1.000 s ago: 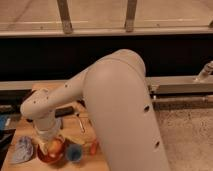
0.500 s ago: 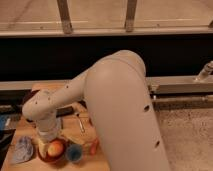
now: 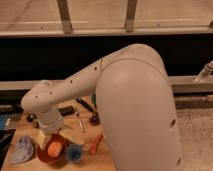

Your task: Place apple in red bowl

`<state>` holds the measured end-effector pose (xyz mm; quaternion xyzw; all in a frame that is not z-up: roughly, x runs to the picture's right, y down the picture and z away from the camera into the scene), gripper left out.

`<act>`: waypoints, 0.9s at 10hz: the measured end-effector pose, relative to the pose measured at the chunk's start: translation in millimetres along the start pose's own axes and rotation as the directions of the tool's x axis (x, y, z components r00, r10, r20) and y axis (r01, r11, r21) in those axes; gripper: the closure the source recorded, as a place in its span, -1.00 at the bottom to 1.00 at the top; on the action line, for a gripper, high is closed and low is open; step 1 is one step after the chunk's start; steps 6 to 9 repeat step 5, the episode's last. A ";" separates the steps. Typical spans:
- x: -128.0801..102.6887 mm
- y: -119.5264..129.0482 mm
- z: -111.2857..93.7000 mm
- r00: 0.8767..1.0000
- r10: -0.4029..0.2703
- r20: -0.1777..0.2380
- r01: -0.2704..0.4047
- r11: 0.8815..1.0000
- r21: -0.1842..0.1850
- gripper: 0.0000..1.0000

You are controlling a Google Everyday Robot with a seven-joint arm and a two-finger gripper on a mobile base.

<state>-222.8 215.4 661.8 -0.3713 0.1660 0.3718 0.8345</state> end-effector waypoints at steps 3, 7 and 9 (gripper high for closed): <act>-2.7 -19.3 -61.9 0.984 0.062 0.169 -0.075 0.995 0.071 -0.60; -2.4 -22.0 -74.1 0.977 0.072 0.202 -0.090 0.992 0.083 -0.60; -2.4 -22.0 -74.1 0.977 0.072 0.202 -0.090 0.992 0.083 -0.60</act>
